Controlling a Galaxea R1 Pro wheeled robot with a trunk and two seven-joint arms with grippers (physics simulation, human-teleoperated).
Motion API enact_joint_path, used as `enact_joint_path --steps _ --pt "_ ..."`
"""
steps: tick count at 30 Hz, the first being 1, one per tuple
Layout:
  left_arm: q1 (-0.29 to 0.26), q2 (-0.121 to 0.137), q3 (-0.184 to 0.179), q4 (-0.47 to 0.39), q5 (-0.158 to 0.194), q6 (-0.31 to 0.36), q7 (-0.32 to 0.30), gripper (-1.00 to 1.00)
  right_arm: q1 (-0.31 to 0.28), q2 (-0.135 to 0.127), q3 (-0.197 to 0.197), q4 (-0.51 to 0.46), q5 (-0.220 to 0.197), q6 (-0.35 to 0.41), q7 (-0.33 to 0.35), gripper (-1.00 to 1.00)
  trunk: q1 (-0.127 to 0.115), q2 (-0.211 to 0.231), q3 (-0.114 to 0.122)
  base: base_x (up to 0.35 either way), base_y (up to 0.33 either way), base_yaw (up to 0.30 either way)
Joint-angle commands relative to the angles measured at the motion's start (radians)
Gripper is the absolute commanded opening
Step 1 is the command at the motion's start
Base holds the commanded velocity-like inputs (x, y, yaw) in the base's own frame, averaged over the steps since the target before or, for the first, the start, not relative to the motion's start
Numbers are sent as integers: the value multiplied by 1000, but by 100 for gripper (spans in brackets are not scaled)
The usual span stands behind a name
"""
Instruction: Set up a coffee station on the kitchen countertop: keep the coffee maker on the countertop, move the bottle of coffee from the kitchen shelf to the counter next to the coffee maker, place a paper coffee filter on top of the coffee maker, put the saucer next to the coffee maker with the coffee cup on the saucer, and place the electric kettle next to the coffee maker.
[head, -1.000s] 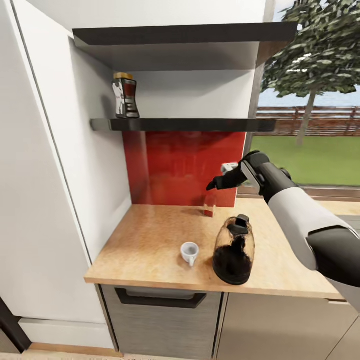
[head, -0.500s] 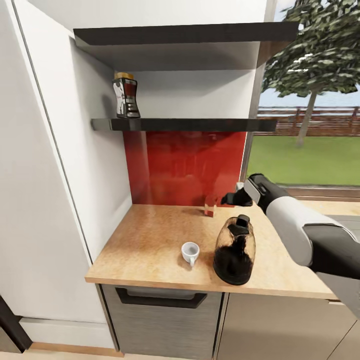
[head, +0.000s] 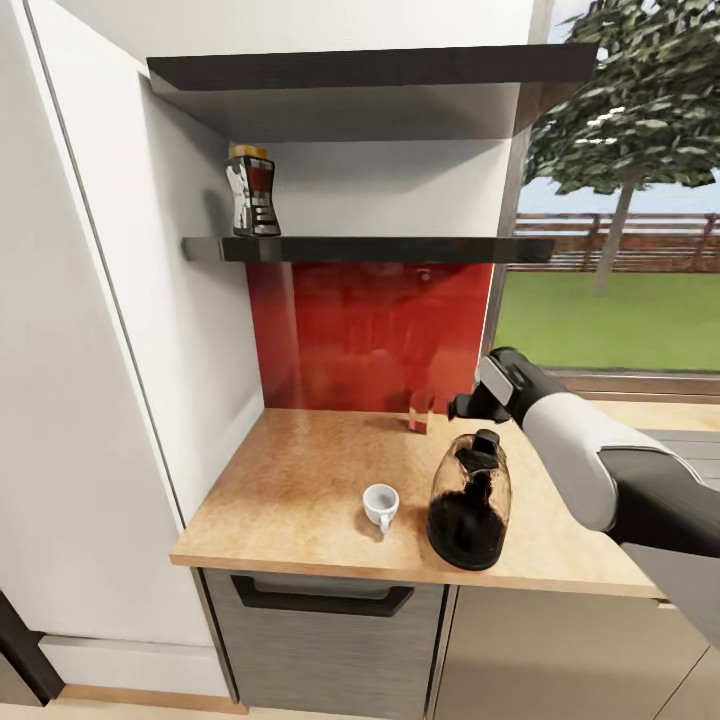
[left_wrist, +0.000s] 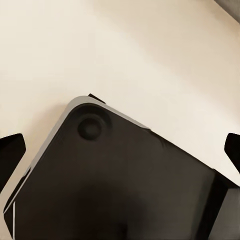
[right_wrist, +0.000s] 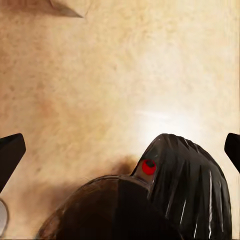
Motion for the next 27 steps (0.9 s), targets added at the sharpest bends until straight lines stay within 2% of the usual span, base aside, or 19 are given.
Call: enact_joint_path --steps 1,5,8,12,13,14,16,17,18,19,22,23,27 --pt "0 0 8 -1 5 1 -10 100 -1 -1 -8 -3 -15 17 -14 100 0 -1 -1 0 0 0" --pt "0 -1 8 1 6 1 -10 100 -1 -8 -23 -55 -41 109 -26 100 0 -1 -1 0 0 0" --pt "0 -3 8 2 6 1 -10 100 -1 -20 -35 -173 -68 109 -28 100 0 -1 -1 0 0 0" --pt "0 -3 8 3 6 1 -10 100 -1 -30 -60 -232 -89 109 -26 100 0 -1 -1 0 0 0" --pt "0 -4 7 5 6 1 -10 100 -9 -76 -142 -252 -171 109 -28 100 0 -1 -1 0 0 0" --pt "0 -4 7 5 6 1 -10 100 -10 -82 -158 -252 -176 109 -29 100 0 -1 -1 0 0 0" --pt "0 -4 7 5 6 1 -10 100 -11 -92 -184 -246 -182 109 -30 100 0 -1 -1 0 0 0" --pt "0 -4 7 5 6 1 -10 100 -11 -101 -203 -242 -183 109 -30 100 0 -1 -1 0 0 0" --pt "0 -4 7 5 5 1 -10 100 -11 -115 -238 -226 -185 109 -40 100 0 -1 -1 0 0 0" --pt "0 -4 7 5 5 1 -10 100 -11 -118 -249 -217 -185 109 -48 100 0 -1 -1 0 0 0" --pt "0 -4 7 5 5 1 -10 100 -11 -120 -261 -192 -183 109 -66 100 0 -1 -1 0 0 0" --pt "0 -5 7 5 5 1 -10 100 -10 -115 -260 -162 -170 109 -74 100 0 -1 -1 0 0 0" --pt "0 -5 7 5 5 1 -10 100 -10 -96 -260 -142 -136 109 -93 100 0 -1 -1 0 0 0"
